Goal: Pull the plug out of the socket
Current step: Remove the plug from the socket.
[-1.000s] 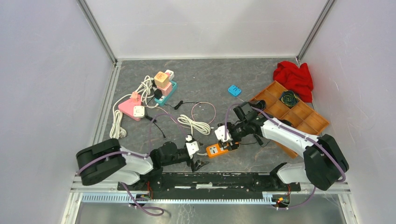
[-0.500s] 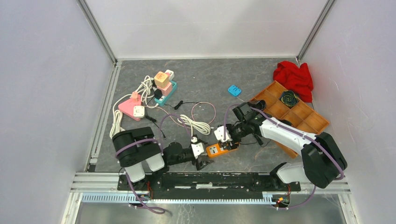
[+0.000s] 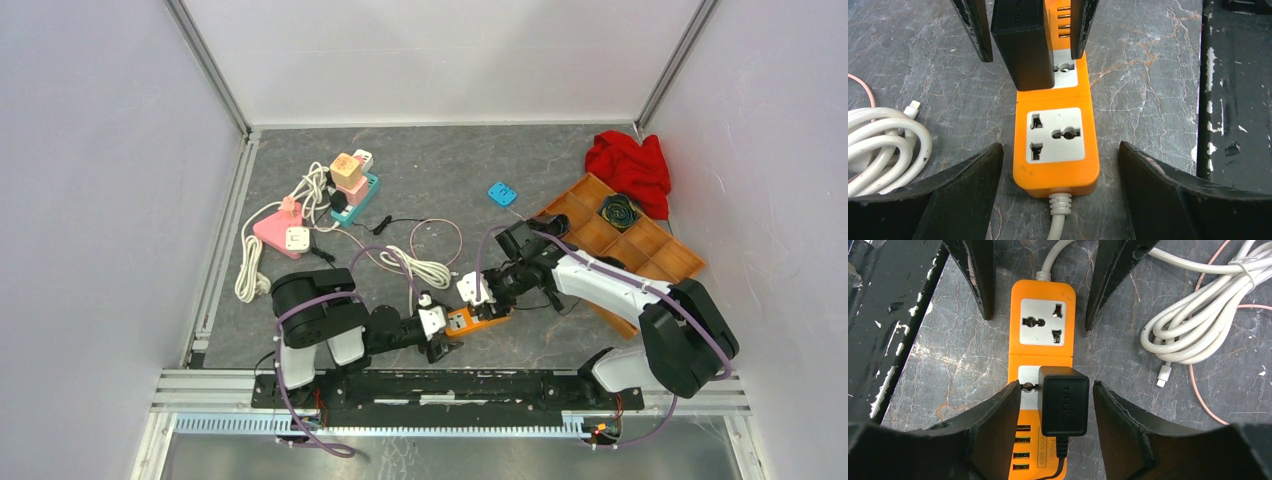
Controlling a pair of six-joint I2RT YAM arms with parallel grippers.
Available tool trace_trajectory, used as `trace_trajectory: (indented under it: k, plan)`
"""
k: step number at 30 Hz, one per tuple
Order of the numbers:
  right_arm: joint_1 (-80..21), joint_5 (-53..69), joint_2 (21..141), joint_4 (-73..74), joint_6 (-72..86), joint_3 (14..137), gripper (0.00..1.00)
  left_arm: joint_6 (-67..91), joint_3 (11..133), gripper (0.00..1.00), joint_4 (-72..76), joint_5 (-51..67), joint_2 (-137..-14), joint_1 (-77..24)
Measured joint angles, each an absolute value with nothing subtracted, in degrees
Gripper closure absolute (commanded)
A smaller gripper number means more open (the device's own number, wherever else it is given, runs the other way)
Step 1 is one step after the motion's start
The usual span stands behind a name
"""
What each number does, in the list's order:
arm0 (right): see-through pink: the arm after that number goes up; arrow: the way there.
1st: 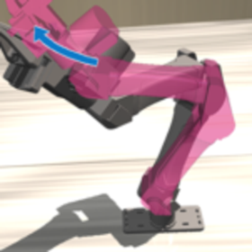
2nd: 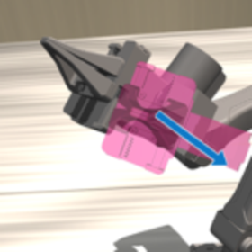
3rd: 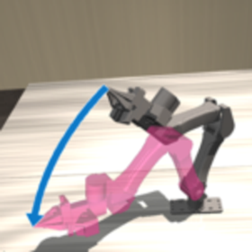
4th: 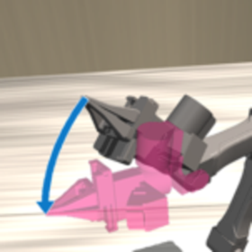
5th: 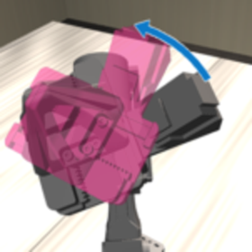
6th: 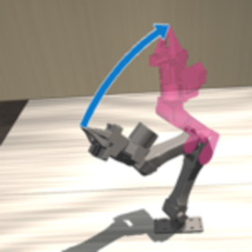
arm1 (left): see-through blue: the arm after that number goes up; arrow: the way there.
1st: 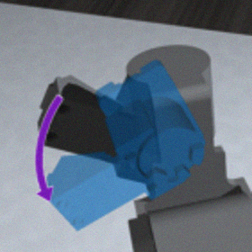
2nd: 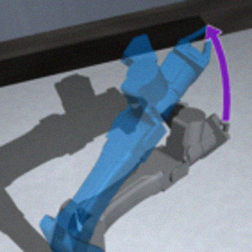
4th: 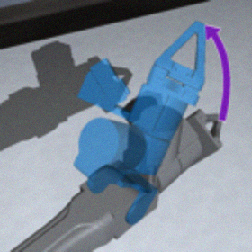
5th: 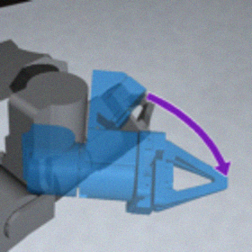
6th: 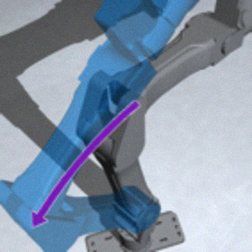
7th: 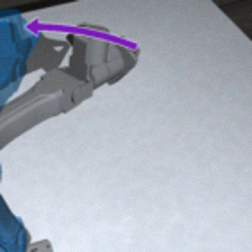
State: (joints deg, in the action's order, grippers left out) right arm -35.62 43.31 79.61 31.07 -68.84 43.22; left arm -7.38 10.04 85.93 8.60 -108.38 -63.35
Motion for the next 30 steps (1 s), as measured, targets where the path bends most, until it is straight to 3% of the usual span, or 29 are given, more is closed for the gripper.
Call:
trace_trajectory:
  k: [8, 16, 20, 25, 30]
  plan:
    - [-35.9, 43.2, 80.2, 31.4, -68.8, 43.2, 0.51, -7.4, 11.7, 0.16, 87.3, 6.4, -110.4, -64.0]
    - [-36.4, 42.9, 80.6, 31.1, -68.3, 43.3, 0.73, -7.4, 12.3, 0.30, 87.6, 5.9, -111.2, -64.2]
    - [-36.4, 42.7, 80.6, 31.1, -67.8, 43.4, 0.86, -7.3, 12.6, 0.43, 87.9, 6.0, -111.7, -64.2]
    - [-36.4, 42.5, 80.6, 31.7, -67.5, 43.8, 1.00, -7.3, 12.7, 0.82, 88.0, 5.8, -111.8, -64.4]
    - [-36.4, 42.6, 80.6, 32.8, -67.5, 44.6, 1.00, -7.2, 12.8, 0.98, 88.0, 5.9, -111.8, -64.4]
